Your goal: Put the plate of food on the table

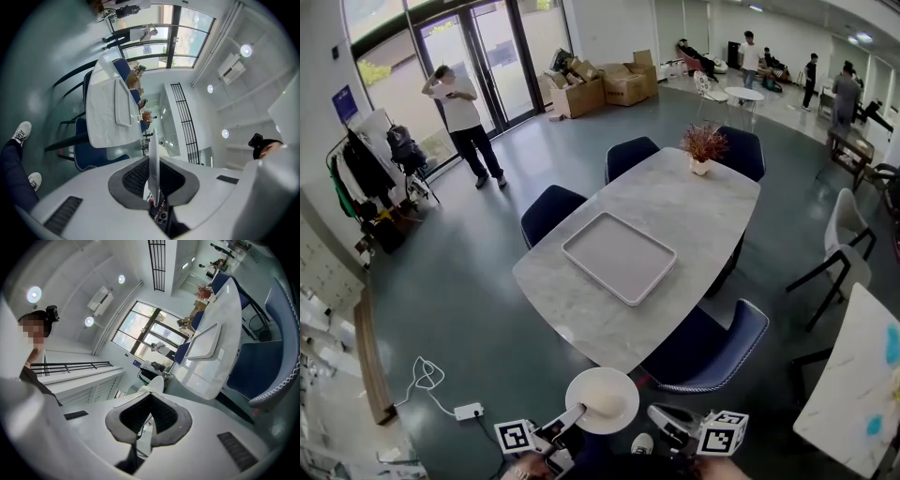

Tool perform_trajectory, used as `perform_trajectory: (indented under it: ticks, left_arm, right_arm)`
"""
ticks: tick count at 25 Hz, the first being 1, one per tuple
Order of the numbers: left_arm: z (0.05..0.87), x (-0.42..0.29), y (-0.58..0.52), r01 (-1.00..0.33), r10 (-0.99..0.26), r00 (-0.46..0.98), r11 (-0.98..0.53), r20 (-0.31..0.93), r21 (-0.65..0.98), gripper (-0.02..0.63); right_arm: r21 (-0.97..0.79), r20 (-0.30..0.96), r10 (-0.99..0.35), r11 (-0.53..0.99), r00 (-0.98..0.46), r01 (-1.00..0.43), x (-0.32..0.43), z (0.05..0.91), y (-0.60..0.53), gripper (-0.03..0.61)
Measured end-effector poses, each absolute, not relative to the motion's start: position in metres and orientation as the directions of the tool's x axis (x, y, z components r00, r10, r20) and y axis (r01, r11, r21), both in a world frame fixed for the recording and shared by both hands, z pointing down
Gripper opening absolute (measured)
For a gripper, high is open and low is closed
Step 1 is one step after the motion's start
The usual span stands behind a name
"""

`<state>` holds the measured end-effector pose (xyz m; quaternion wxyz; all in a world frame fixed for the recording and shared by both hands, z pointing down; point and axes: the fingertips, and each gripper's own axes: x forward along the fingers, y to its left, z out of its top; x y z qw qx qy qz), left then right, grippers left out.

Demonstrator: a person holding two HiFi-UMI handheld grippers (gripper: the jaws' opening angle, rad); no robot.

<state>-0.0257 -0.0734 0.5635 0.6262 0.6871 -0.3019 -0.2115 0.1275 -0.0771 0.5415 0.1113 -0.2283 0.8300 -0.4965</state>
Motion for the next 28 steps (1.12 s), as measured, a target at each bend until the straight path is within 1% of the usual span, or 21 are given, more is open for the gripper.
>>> perform_trajectory:
  ticks: [2, 5, 8, 12, 16, 21, 25, 28]
  left_arm:
    - [0.563, -0.027, -0.081, -0.15, -0.67, 0.737, -0.034, 0.089, 0.988, 0.037]
    - [0.564, -0.03, -0.093, -0.149, -0.651, 0.754, -0.034, 0.091, 0.988, 0.038]
    - [0.563, -0.035, -0.107, -0.149, -0.632, 0.77, -0.037, 0.092, 0.988, 0.037]
    - [0.558, -0.039, -0.129, -0.145, -0.609, 0.789, -0.057, 0.081, 0.988, 0.037]
    - [0.56, -0.045, -0.153, -0.148, -0.589, 0.804, -0.061, 0.085, 0.987, 0.037]
    - [0.565, -0.058, -0.194, -0.148, -0.586, 0.805, -0.043, 0.095, 0.988, 0.037]
    - [0.565, -0.065, -0.235, -0.113, -0.59, 0.804, -0.037, 0.069, 0.993, 0.037]
    - [0.564, -0.066, -0.267, -0.109, -0.573, 0.817, -0.048, 0.063, 0.993, 0.037]
  right_arm:
    - [-0.883, 0.027, -0.497, 0.394, -0.867, -0.253, 0.124, 0.541, -0.081, 0.011]
    - [-0.863, 0.048, -0.526, 0.406, -0.849, -0.301, 0.125, 0.539, -0.094, 0.011]
    - [-0.892, 0.015, -0.548, 0.37, -0.836, -0.259, 0.118, 0.538, -0.101, 0.011]
    - [-0.855, 0.052, -0.585, 0.392, -0.809, -0.338, 0.12, 0.531, -0.121, 0.011]
    - [-0.888, 0.018, -0.602, 0.357, -0.798, -0.29, 0.112, 0.534, -0.131, 0.011]
    - [-0.878, 0.04, -0.66, 0.335, -0.75, -0.342, 0.114, 0.53, -0.153, 0.011]
    - [-0.857, 0.088, -0.71, 0.304, -0.699, -0.416, 0.116, 0.534, -0.165, 0.011]
    - [-0.865, 0.086, -0.743, 0.274, -0.664, -0.419, 0.114, 0.534, -0.174, 0.011]
